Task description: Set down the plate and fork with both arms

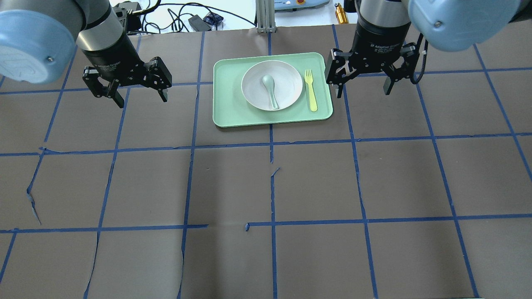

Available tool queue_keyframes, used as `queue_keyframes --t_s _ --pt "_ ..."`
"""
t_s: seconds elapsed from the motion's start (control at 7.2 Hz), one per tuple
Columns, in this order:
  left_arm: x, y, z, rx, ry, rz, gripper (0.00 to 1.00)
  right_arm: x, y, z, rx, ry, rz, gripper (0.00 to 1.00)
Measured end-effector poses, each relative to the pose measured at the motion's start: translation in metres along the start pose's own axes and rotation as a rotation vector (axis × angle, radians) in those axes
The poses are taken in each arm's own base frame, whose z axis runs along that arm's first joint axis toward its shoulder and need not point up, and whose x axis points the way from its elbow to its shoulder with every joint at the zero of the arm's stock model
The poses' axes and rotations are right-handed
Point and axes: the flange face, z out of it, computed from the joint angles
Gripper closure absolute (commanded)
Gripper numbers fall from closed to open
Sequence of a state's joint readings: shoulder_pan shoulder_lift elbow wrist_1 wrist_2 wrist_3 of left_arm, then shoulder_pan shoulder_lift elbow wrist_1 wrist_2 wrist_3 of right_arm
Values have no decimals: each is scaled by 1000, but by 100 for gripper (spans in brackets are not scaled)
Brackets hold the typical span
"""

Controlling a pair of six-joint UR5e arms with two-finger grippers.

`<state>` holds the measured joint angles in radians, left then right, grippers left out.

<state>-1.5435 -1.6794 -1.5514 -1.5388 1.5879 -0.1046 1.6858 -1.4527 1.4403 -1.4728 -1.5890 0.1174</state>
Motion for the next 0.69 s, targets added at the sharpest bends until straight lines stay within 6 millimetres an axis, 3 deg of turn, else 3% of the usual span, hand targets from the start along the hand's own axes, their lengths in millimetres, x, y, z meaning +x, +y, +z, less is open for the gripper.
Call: queue_keyframes --t_s 0.69 --pt "3 13 -9 0 -3 10 0 -1 -1 9 -10 -2 1 0"
